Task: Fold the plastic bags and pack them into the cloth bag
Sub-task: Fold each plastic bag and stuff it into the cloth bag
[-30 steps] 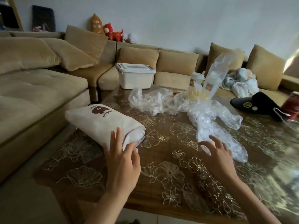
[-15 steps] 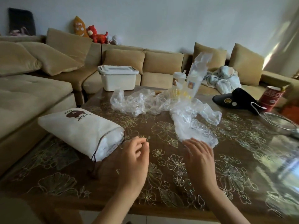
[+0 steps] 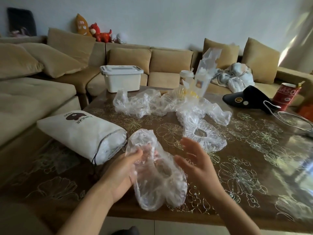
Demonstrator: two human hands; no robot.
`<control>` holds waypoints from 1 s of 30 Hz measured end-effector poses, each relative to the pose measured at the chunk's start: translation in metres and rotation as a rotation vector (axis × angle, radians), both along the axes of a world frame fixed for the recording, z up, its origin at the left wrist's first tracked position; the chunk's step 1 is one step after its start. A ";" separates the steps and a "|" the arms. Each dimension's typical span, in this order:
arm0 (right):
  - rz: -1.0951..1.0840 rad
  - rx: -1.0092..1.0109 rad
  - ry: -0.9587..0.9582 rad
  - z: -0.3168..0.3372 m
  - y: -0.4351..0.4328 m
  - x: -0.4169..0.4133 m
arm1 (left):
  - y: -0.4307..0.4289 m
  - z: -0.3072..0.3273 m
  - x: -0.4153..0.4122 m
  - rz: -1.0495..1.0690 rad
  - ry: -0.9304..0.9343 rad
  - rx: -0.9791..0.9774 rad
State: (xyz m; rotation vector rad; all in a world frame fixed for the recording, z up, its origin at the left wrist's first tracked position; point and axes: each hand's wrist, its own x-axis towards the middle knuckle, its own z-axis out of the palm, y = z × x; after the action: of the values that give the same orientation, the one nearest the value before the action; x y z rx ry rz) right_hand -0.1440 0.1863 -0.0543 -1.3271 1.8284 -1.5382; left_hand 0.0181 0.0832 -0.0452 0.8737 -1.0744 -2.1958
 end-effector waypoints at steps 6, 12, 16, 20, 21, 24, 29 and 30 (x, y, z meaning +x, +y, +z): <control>0.306 0.403 -0.439 0.021 -0.017 -0.023 | -0.005 -0.002 0.013 -0.153 -0.014 0.010; 0.232 0.221 -0.266 0.003 -0.026 -0.025 | -0.006 0.002 0.019 0.060 -0.170 -0.287; 0.076 -0.174 0.127 0.026 -0.017 -0.025 | 0.000 0.019 0.018 0.324 -0.097 -0.734; 0.084 -0.257 0.358 0.021 -0.001 -0.033 | 0.000 0.014 0.017 0.138 -0.153 -0.891; 0.096 -0.199 0.398 0.011 0.004 -0.036 | -0.001 0.007 0.016 0.066 -0.273 -0.958; 0.112 -0.042 0.706 -0.028 0.016 -0.041 | -0.003 -0.013 0.016 -0.144 -0.613 -1.108; 0.178 0.095 0.655 -0.060 0.038 -0.046 | 0.004 -0.019 0.013 -0.292 -0.853 -1.117; 0.176 0.114 0.637 -0.059 0.039 -0.045 | 0.003 -0.019 0.014 -0.294 -0.860 -1.116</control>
State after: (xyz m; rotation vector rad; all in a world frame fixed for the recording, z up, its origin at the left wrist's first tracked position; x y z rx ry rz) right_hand -0.1890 0.2253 -0.1130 -2.0166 2.0325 -0.9603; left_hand 0.0322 0.0865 -0.0644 1.1016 -2.5574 -0.9378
